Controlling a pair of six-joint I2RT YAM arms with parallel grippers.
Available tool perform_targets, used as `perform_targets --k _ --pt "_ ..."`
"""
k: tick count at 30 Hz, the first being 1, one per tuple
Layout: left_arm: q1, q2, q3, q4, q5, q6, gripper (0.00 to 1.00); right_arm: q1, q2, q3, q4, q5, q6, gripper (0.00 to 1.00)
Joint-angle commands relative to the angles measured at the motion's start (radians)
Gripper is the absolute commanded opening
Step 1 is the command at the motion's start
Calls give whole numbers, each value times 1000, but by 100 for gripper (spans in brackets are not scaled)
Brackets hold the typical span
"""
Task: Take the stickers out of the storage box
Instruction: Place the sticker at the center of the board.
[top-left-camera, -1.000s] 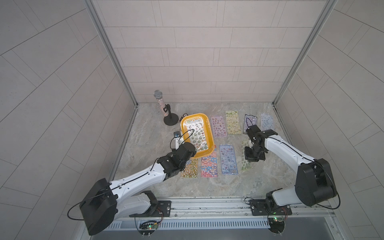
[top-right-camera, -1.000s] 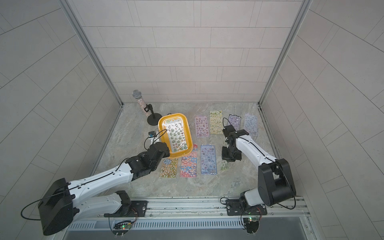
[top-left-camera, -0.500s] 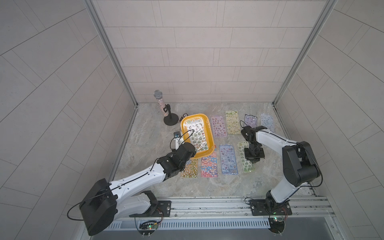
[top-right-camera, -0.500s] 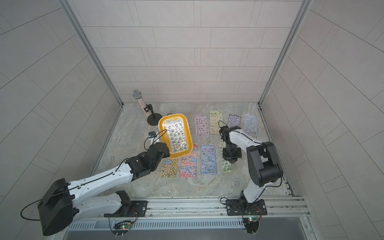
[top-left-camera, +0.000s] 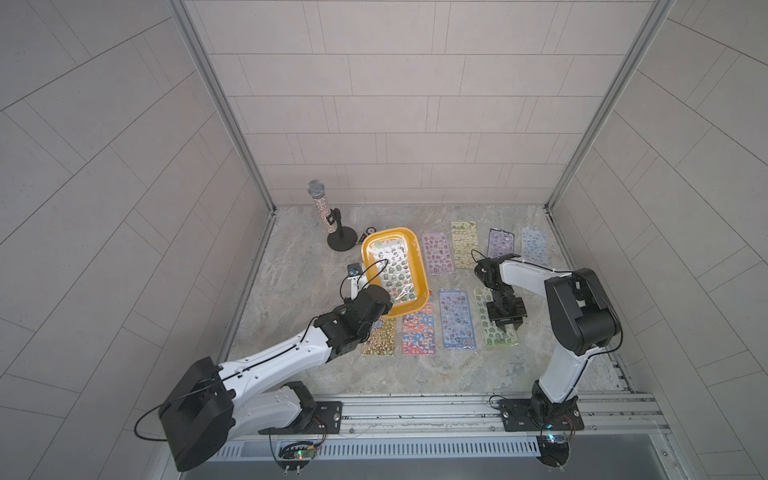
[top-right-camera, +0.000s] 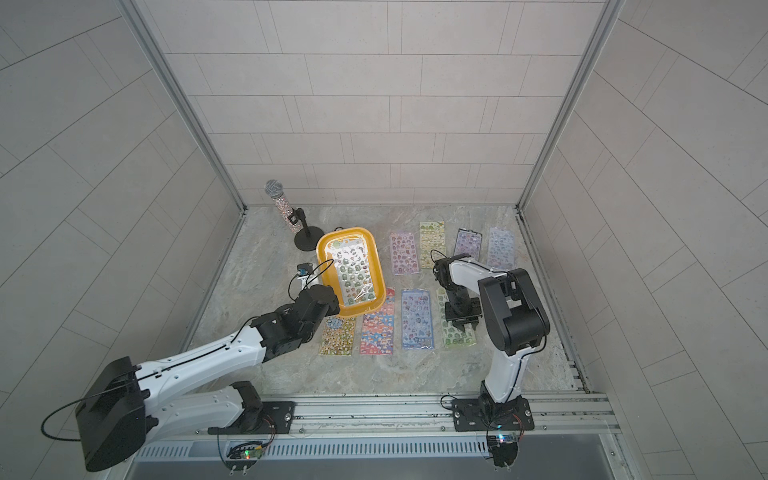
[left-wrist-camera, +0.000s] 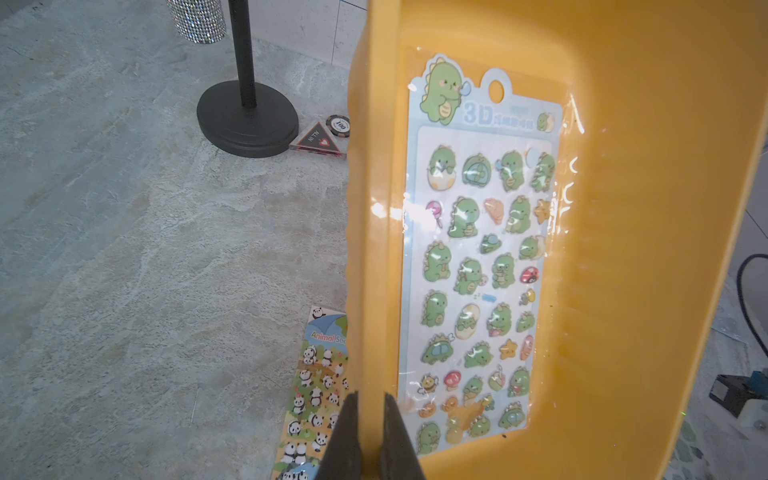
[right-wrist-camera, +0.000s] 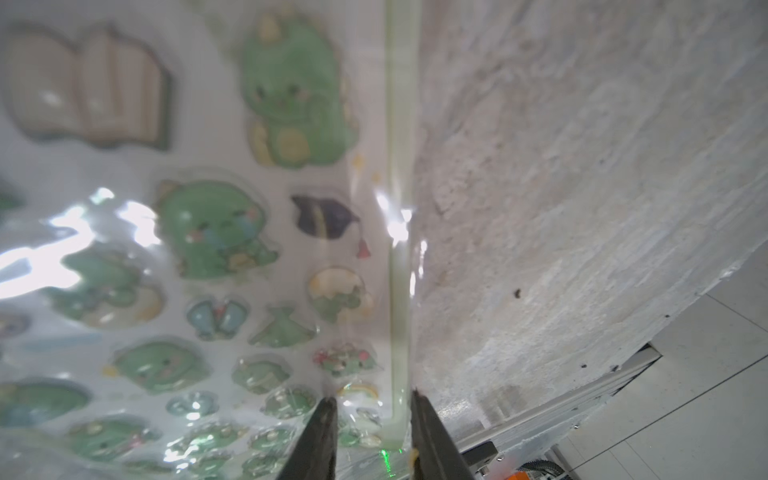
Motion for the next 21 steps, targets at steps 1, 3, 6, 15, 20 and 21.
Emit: perform_targets --k 1,3,6,15,20,21 --pt "6 -17 -6 34 -8 -11 0 6 9 2 -37 61 9 38" --pt "5 -18 -7 34 -7 -12 0 7 8 4 -36 61 8 40" --pt "6 -21 -8 33 -10 -11 0 8 0 11 -34 68 11 40" --pt "6 -23 -10 34 -8 -9 0 56 -169 77 -61 63 43 43" --pt "6 -19 -7 37 -5 -7 0 61 -365 86 38 -46 38 46" --pt "6 -17 -6 37 -2 -6 0 61 -411 75 85 -69 37 46"
